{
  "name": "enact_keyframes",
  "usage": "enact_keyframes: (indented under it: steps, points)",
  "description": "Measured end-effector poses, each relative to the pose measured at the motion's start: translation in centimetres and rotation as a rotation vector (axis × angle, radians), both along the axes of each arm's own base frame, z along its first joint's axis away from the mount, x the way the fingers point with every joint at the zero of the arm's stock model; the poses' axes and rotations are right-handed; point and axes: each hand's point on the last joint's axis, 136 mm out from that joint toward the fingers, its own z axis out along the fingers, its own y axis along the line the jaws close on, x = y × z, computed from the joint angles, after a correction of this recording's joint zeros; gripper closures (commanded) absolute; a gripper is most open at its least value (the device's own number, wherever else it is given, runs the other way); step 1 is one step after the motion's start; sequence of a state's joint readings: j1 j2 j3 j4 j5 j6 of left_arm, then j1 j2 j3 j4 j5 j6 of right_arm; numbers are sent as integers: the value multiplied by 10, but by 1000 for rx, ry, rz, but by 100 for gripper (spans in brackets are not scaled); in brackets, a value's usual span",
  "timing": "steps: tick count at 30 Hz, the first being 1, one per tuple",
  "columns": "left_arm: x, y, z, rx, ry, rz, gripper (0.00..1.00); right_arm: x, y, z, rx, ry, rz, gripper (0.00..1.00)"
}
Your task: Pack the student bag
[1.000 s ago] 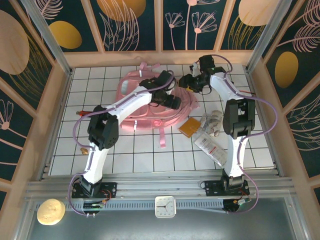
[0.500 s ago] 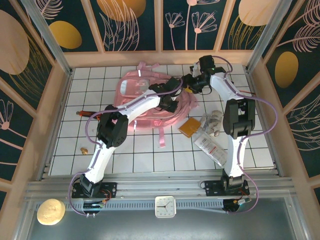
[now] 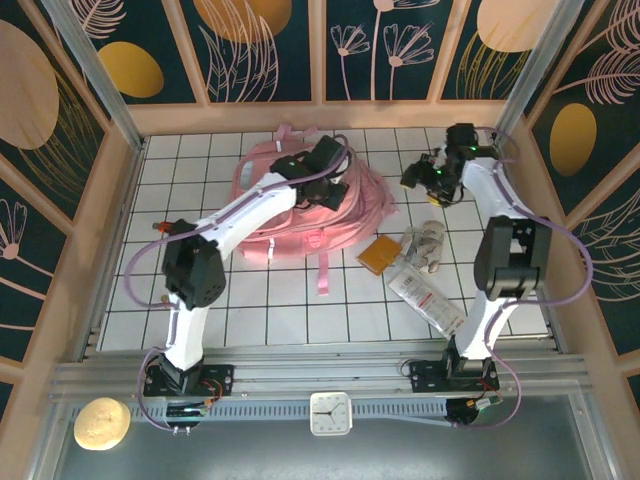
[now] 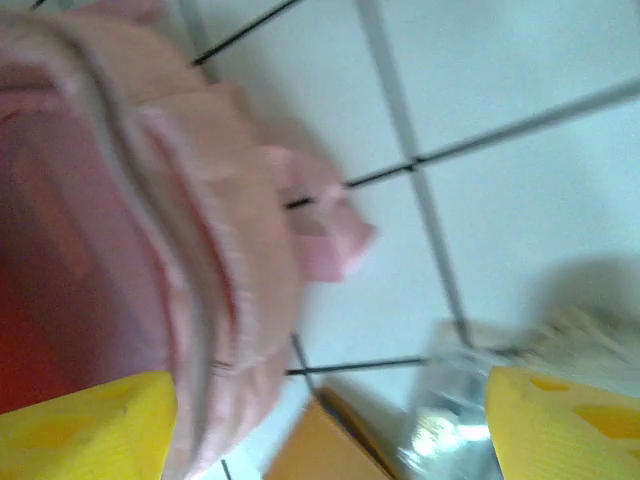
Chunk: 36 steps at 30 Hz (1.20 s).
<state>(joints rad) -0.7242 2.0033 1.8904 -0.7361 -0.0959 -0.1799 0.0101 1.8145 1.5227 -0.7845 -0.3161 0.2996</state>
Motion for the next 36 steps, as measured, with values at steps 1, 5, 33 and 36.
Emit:
enact_keyframes:
  steps: [1,5,33,36]
  points:
    - [-2,3,9,-11,-18,-2,100,-9,-8,-2,-17,9,-14,5]
    - [-13,13,24,-34,-53,-15,100,-52,-19,-35,-62,115,-24,4]
    - [-27,17,16,-59,-93,-115,100,-108,-36,-119,-184,296,-48,19]
    - [-28,18,21,-62,-102,-117,100,-107,-38,-120,-190,316,-57,29]
